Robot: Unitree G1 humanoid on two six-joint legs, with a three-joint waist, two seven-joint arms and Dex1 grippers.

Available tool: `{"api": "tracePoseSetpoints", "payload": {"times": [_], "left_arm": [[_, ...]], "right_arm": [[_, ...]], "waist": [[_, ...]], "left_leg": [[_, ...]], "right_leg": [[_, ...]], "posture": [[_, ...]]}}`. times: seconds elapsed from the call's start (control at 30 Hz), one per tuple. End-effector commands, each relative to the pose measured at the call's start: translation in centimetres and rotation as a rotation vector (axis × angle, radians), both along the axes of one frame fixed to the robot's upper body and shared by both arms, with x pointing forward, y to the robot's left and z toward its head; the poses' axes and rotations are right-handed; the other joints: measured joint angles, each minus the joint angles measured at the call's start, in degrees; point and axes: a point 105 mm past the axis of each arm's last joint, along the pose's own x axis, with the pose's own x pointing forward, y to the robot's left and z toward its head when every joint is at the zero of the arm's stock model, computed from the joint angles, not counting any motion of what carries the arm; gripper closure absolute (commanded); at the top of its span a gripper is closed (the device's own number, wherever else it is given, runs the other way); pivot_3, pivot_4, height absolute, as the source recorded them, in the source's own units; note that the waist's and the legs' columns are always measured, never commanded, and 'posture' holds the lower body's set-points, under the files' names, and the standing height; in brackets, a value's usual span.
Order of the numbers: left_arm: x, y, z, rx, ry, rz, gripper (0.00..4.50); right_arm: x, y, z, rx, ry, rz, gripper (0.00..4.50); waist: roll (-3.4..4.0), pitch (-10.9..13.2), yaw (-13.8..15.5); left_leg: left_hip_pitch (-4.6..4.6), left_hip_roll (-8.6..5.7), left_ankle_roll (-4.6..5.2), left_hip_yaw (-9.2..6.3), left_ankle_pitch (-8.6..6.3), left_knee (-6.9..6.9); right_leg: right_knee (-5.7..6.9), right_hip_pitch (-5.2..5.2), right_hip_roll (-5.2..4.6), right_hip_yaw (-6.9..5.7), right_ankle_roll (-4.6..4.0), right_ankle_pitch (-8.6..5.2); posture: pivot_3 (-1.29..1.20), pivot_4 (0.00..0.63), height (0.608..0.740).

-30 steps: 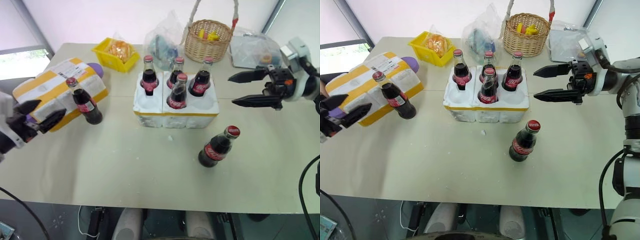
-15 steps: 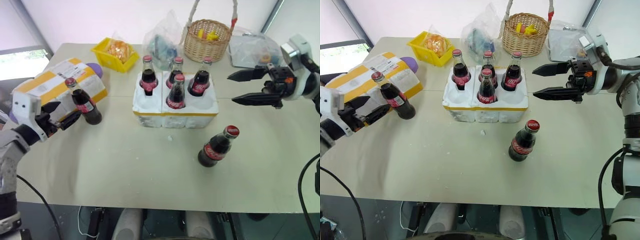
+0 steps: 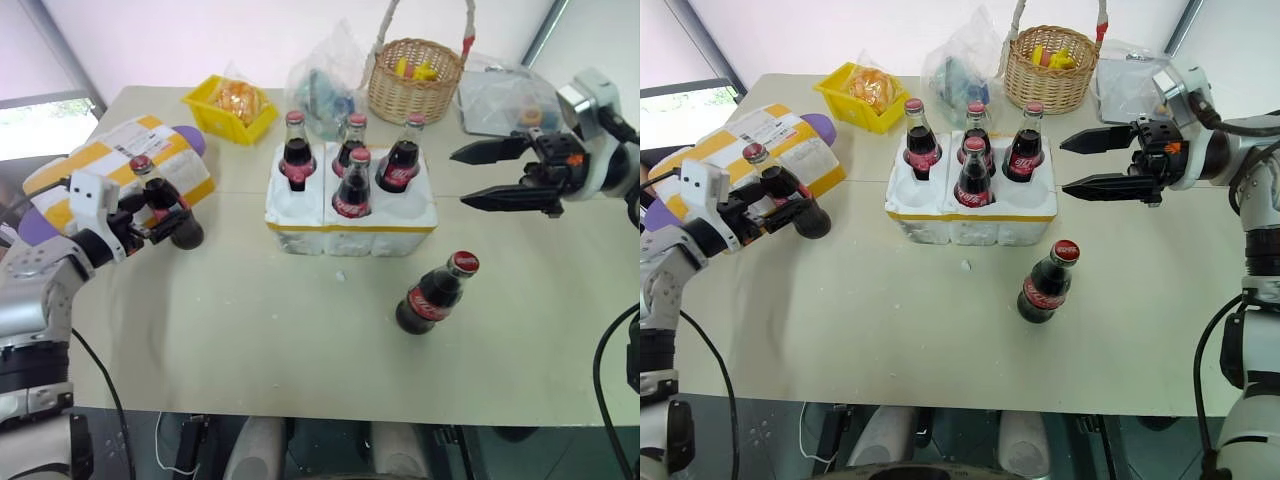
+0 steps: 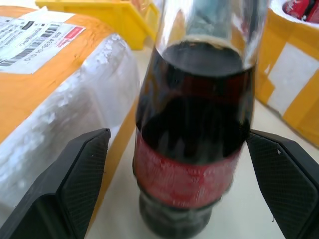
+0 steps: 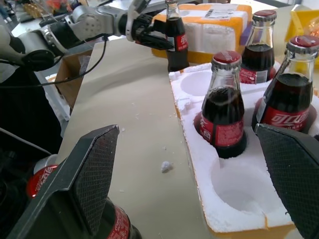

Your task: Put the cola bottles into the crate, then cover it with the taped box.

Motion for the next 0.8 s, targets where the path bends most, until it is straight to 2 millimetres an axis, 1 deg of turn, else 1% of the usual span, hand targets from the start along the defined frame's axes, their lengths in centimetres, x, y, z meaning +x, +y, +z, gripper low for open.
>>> {"api": "tracePoseSetpoints", "payload": {"times": [0.03,0.1,0.13,0.17,0.2,0.33,0.4,0.47,0.5,0.57,0.6,0.7,0.8], "left_arm": [[0.3,-0.5,1.0,0.010,-0.044,-0.034,0.26],[0.3,-0.7,1.1,0.010,-0.042,-0.050,0.85],[0.2,-0.7,1.1,0.011,-0.040,-0.055,1.39],[0.2,-0.7,1.2,0.011,-0.036,-0.057,1.76],[0.1,-0.6,1.2,0.013,-0.030,-0.060,1.85],[-0.7,-0.7,2.0,0.025,-0.014,-0.097,1.85],[-1.1,-1.0,2.8,0.038,-0.019,-0.128,1.85],[-1.6,-1.7,4.4,0.037,-0.033,-0.182,1.85],[-1.9,-2.3,5.4,0.033,-0.043,-0.219,1.85],[-2.8,-4.4,8.3,0.020,-0.066,-0.335,1.85],[-3.1,-5.3,9.4,0.019,-0.072,-0.387,1.85],[-3.6,-7.7,11.9,0.031,-0.094,-0.491,1.85],[-3.2,-10.0,14.2,0.014,-0.126,-0.581,1.85]], "right_arm": [[-0.7,0.2,1.8,0.021,-0.072,0.021,0.00],[-0.7,0.2,1.8,0.022,-0.071,0.021,0.00],[-0.8,0.2,1.8,0.022,-0.071,0.021,0.00],[-0.8,0.2,1.8,0.023,-0.071,0.020,0.00],[-0.8,0.2,1.8,0.023,-0.071,0.020,0.00],[-0.9,0.2,1.8,0.025,-0.071,0.016,0.00],[-0.9,0.2,1.8,0.026,-0.070,0.015,0.00],[-0.9,0.3,1.7,0.026,-0.069,0.014,0.00],[-0.8,0.3,1.7,0.026,-0.068,0.013,0.00],[-0.8,0.3,1.6,0.027,-0.065,0.013,0.00],[-0.8,0.3,1.6,0.027,-0.064,0.013,0.00],[-0.8,0.3,1.4,0.028,-0.063,0.012,0.00],[-0.8,0.3,1.2,0.028,-0.062,0.008,0.00]], "waist": [[0.00,0.0,-0.1],[0.00,0.0,-0.2],[0.00,0.0,-0.2],[0.00,0.0,-0.1],[0.00,0.0,-0.1],[0.00,0.0,-0.2],[0.00,0.0,-0.3],[-0.01,0.0,-0.2],[-0.03,0.0,-0.2],[-0.14,0.1,0.0],[-0.25,0.2,0.2],[-0.30,0.2,0.3],[-0.29,0.2,0.1]], "left_leg": [[0.00,0.00,0.00,0.00,0.00,0.00],[0.00,0.00,0.00,0.00,0.00,-0.01],[0.00,0.01,0.00,0.00,0.00,-0.01],[0.00,0.01,0.00,0.00,0.00,-0.01],[0.00,0.00,0.00,-0.01,0.00,-0.01],[-0.01,0.00,0.00,0.00,0.00,-0.01],[-0.04,0.01,0.00,0.00,0.00,-0.01],[-0.07,0.01,0.00,-0.01,0.00,-0.01],[-0.09,0.01,0.00,-0.01,0.00,-0.01],[-0.14,0.01,0.00,-0.02,0.00,0.00],[-0.17,0.01,-0.01,-0.04,0.00,0.01],[-0.25,-0.03,-0.01,-0.10,0.01,0.06],[-0.23,-0.07,-0.01,-0.07,0.01,0.06]], "right_leg": [[0.00,0.00,0.00,0.00,0.00,0.00],[0.00,-0.01,0.00,0.00,0.00,0.00],[0.01,-0.02,0.00,0.00,0.00,0.00],[0.02,-0.01,0.00,0.00,0.00,0.00],[0.02,-0.01,0.00,0.00,0.00,0.00],[0.01,-0.02,0.00,0.00,0.00,0.00],[0.02,-0.07,0.00,0.00,0.00,0.00],[0.02,-0.09,0.00,0.00,0.00,0.00],[0.02,-0.10,0.01,0.00,0.00,0.00],[0.02,-0.13,0.01,0.00,0.00,0.00],[0.03,-0.15,0.01,-0.02,0.00,0.00],[0.00,-0.14,-0.02,-0.06,0.01,0.00],[-0.03,-0.11,-0.04,-0.04,0.06,0.03]], "posture": [[0.00,0.150,0.737],[0.00,0.150,0.737],[0.00,0.150,0.737],[0.00,0.150,0.737],[0.00,0.150,0.737],[0.00,0.150,0.737],[0.00,0.150,0.737],[0.00,0.150,0.737],[0.00,0.150,0.737],[0.00,0.150,0.737],[0.00,0.150,0.737],[0.00,0.150,0.737],[0.00,0.150,0.737]]}}
